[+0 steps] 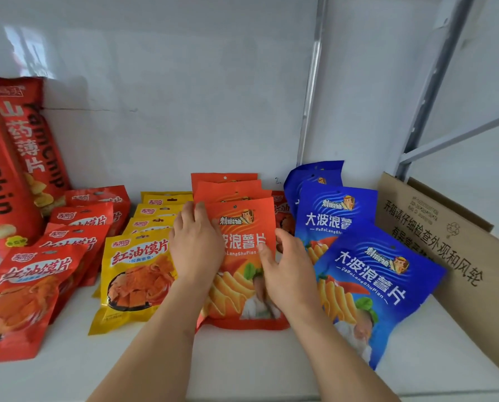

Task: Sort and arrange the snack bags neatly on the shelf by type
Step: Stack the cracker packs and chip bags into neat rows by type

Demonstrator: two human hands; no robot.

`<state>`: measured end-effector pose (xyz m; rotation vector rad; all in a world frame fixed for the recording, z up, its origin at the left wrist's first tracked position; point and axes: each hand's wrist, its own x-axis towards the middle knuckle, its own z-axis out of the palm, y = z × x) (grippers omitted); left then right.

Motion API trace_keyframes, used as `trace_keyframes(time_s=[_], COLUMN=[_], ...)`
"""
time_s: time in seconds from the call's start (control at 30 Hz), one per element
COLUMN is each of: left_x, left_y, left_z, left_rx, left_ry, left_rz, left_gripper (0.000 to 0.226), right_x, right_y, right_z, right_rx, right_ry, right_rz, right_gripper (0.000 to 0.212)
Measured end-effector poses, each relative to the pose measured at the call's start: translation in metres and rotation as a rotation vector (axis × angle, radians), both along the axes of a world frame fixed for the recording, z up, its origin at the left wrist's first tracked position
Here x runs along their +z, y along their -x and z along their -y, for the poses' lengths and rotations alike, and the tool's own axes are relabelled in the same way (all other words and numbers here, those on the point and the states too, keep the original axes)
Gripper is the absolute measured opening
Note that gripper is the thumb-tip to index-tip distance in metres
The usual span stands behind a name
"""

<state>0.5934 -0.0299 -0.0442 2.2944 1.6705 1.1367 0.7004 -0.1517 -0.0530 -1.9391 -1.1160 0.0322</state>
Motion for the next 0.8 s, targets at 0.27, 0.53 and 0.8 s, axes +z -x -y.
trace_keyframes(time_s=[0.27,0.53,0.8], left_x=[0.009,0.028,0.0], left_y=[-0.019,-0.084,-0.123], left_z=[0.022,0.084,0.105], left_rx=[-0.076,-0.552,-0.471], left_ry=[-0.281,-0.052,0.637], left_rz=[0.027,0.173,0.278], left_gripper=[0.037,0.038,0.049], right_x=[0.004,-0.024,-0.027], right_y=[-0.054,-0.103,-0.117], right_z=[0.068,0.127,0.12], right_rx=[-0.222,-0.509,-0.473], right_ry=[-0.151,-0.015,0.059], right_rz=[-0.005,-0.156,-0.222], right_gripper=[0.033,0.064,0.089])
